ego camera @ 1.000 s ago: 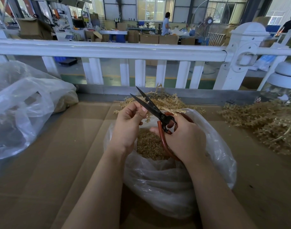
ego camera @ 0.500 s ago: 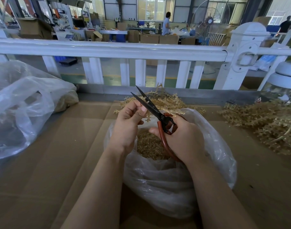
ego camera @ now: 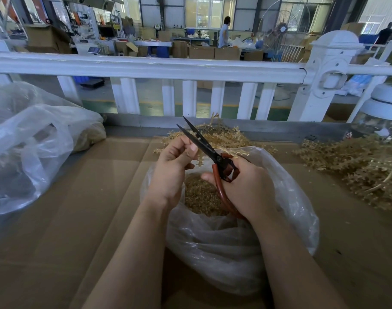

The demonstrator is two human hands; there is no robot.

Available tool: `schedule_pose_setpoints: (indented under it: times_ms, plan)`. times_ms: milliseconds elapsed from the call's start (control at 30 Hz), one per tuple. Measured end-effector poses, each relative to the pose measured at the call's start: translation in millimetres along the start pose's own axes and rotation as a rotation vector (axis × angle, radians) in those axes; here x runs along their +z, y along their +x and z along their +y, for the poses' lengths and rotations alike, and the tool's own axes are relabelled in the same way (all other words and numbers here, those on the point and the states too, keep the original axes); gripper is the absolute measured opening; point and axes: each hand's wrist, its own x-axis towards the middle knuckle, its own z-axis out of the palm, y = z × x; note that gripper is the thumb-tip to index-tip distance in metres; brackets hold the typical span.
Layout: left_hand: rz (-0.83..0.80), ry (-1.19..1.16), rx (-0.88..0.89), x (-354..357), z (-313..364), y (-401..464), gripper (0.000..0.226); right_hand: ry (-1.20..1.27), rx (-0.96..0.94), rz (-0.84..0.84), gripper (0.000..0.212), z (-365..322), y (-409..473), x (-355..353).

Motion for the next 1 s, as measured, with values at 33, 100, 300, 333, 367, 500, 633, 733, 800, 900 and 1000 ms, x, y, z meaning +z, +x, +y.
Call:
schedule_pose_setpoints:
  times_ms: [33, 100, 300, 333, 367, 500, 633, 733, 800, 900, 1000]
  plan:
    - [0.012, -0.021, -0.006, 0.7, -0.2, -0.3, 0.021, -0.004, 0.002, 0.002, 0.073, 0.5, 0.0, 0.0]
    - [0.060, -0.054, 0.003, 2.9, 0.0, -0.9, 0.015, -0.015, 0.005, 0.004, 0.072, 1.6, 0.2, -0.1]
    - [0.157, -0.007, 0.150, 2.6, -3.8, 0.3, 0.010, -0.049, 0.003, 0.007, 0.064, 1.3, 0.6, -0.6]
    - [0.164, -0.002, 0.157, 1.7, -4.4, 0.5, 0.008, -0.048, 0.005, 0.003, 0.064, 1.2, 0.6, -0.9]
    - [0.173, 0.001, 0.162, 1.1, -5.0, 1.0, 0.008, -0.047, 0.007, -0.001, 0.064, 1.0, 0.3, -1.3]
    - [0.203, 0.028, 0.178, -0.3, -5.2, 2.2, 0.015, -0.043, 0.000, -0.013, 0.067, -0.7, 0.0, -2.3]
    - [0.187, 0.042, 0.194, 0.0, -4.5, 1.5, 0.020, -0.054, 0.001, -0.023, 0.077, -1.6, 0.9, -3.4]
    - [0.179, 0.028, 0.213, 0.2, -4.4, 1.1, 0.017, -0.053, -0.011, -0.013, 0.078, -2.0, 0.7, -5.2]
    - [0.177, 0.010, 0.219, 0.6, -4.1, 0.7, 0.015, -0.045, 0.001, -0.016, 0.078, -2.3, 0.8, -6.1]
    - [0.181, -0.022, 0.212, 0.1, -3.9, 1.2, 0.016, -0.040, 0.015, -0.022, 0.076, -3.2, 1.4, -6.5]
    - [0.185, -0.030, 0.200, 0.0, -3.7, 1.9, 0.016, -0.037, 0.011, -0.015, 0.074, -4.0, 0.9, -6.4]
